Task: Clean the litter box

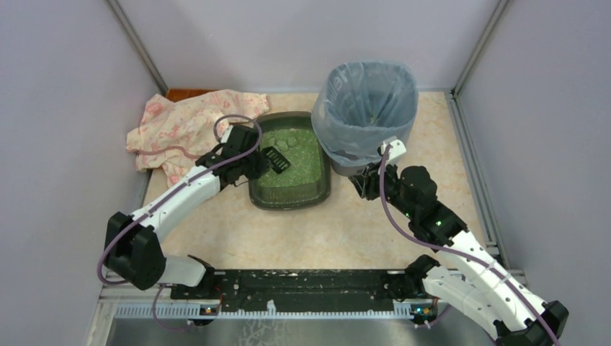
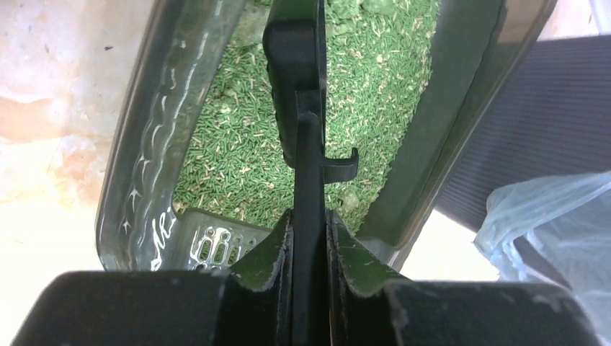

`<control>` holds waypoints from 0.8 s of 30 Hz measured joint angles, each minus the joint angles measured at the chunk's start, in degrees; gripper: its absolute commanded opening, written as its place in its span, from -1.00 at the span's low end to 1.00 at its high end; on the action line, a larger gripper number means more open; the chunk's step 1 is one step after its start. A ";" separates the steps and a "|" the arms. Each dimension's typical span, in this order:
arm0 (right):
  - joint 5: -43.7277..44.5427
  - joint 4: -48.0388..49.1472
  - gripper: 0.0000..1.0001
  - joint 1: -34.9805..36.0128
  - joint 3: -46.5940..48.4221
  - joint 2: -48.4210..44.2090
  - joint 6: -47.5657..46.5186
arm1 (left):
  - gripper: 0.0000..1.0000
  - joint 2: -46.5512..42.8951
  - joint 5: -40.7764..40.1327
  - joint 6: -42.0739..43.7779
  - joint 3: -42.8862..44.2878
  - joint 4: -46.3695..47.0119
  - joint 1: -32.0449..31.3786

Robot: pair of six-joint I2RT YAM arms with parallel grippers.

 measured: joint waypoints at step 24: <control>1.57 -0.15 -0.30 0.00 0.00 -1.73 -0.57 | -1.00 8.48 2.78 -13.73 -1.60 12.83 2.05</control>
